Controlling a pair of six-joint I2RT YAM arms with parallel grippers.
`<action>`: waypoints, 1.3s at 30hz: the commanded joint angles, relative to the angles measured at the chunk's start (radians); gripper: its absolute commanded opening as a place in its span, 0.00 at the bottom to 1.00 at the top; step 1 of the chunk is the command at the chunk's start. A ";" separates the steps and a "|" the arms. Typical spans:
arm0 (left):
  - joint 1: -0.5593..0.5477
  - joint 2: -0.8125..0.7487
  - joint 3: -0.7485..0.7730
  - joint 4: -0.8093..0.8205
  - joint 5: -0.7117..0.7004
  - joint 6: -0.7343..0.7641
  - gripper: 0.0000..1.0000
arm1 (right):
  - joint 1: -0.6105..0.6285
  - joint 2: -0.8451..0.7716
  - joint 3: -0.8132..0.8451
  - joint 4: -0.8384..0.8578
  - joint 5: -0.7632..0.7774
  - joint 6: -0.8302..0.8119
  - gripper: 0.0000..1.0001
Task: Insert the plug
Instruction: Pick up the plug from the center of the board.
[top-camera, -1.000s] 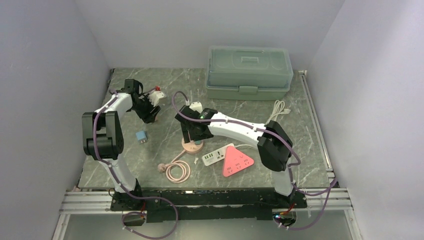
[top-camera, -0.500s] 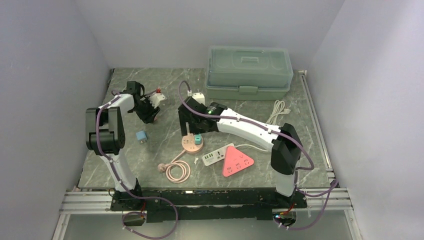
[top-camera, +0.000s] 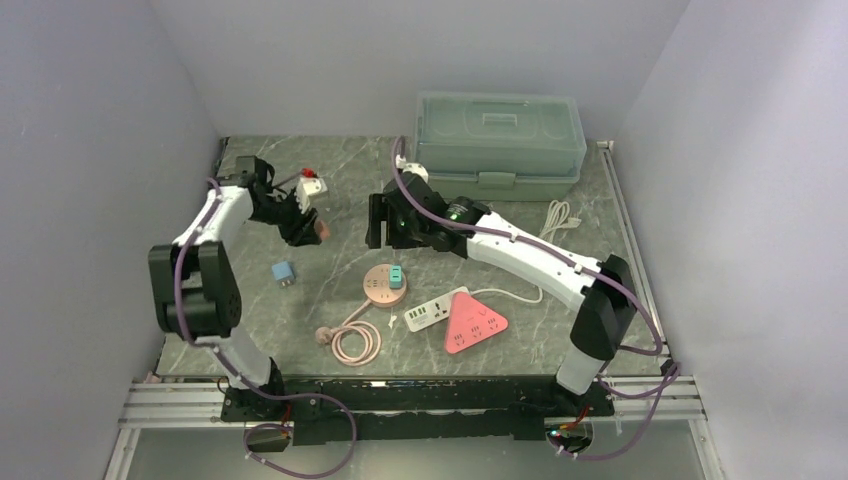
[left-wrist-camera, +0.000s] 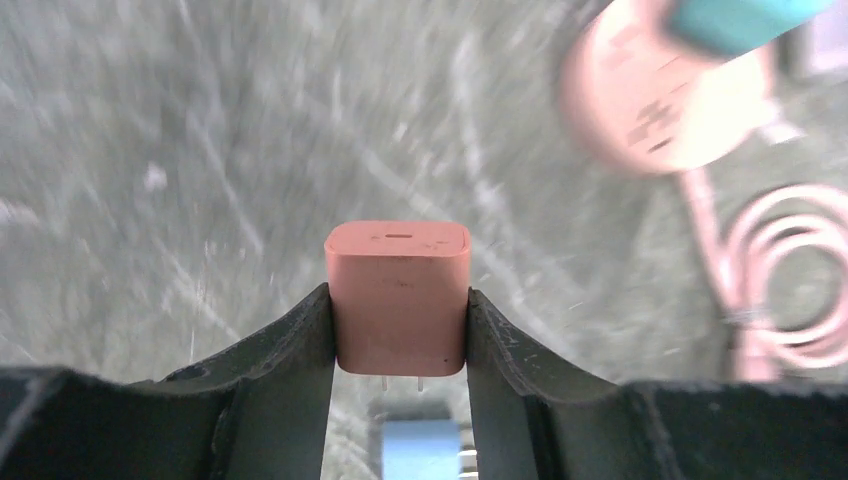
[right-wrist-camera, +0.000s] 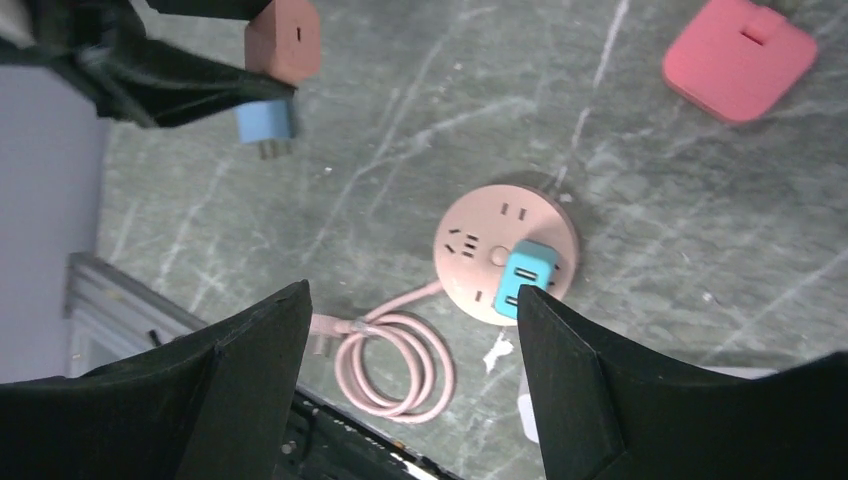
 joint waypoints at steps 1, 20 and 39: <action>0.000 -0.148 0.104 -0.282 0.417 0.078 0.00 | -0.027 -0.062 -0.047 0.203 -0.116 0.038 0.79; -0.121 -0.330 0.012 -0.295 0.458 0.081 0.00 | -0.043 0.025 0.012 0.286 -0.314 0.145 0.72; -0.187 -0.352 -0.019 -0.126 0.337 0.105 0.20 | -0.043 0.126 0.140 0.146 -0.351 0.151 0.15</action>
